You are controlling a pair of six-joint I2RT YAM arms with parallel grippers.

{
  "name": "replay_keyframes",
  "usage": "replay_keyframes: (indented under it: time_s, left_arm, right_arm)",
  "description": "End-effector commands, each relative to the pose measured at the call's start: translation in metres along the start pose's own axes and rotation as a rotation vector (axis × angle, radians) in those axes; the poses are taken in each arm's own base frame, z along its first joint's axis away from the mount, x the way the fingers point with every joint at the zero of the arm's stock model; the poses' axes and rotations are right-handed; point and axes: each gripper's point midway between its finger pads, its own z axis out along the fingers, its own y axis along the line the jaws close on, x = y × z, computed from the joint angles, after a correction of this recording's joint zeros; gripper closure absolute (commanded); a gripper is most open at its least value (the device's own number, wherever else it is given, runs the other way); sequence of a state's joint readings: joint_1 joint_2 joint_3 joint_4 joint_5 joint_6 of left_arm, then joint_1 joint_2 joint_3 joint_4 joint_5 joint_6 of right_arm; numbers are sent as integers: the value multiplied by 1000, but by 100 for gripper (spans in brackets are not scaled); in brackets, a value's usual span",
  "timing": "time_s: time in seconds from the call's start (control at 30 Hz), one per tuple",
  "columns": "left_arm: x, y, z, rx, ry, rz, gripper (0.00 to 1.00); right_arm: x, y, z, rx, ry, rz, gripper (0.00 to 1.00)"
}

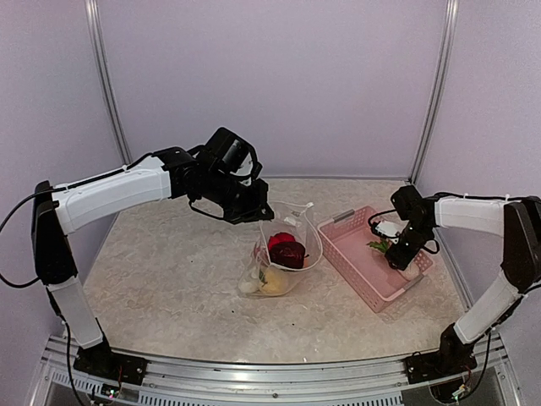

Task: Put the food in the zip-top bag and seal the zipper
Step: Pick up the fake vegetable from the bin.

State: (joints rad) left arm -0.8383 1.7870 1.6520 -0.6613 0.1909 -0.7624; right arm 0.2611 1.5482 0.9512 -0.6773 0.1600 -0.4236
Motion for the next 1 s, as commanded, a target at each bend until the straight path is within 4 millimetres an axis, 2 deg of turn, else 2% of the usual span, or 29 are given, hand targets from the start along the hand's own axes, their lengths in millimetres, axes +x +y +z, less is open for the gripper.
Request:
replay_keyframes:
  time_s: [0.0,0.2,0.3,0.37,0.47,0.57,0.7,0.83,0.97]
  left_arm:
    - [1,-4,-7,11,-9,0,100]
    - [2,-3,-5,13,-3,-2,100]
    - [2,-4,-5,16,-5,-2,100]
    - [2,-5,-6,18,-5,0,100]
    - [2,-4,-5,13,-4,-3,100]
    - [3,-3,-5,9,-4,-4,100]
    - [1,-4,-6,10,-9,-4,100]
    - [-2,-5,-7,7,-13,-5,100]
    - [-5,-6,-5,3,-8,-5,100]
  right_arm:
    - [8,-1,13,3,36,22,35]
    - [7,6,21,-29,41,20,38]
    - [4,7,20,-33,36,15,45]
    - [-3,5,14,-27,15,18,52]
    - [-22,-5,-6,-8,-66,24,57]
    - [-48,-10,-37,-31,-176,21,63]
    - [-93,1,-96,-178,-400,-6,65]
    - [-134,27,-171,-415,-644,-67,65]
    - [-163,53,-244,-688,-865,-117,64]
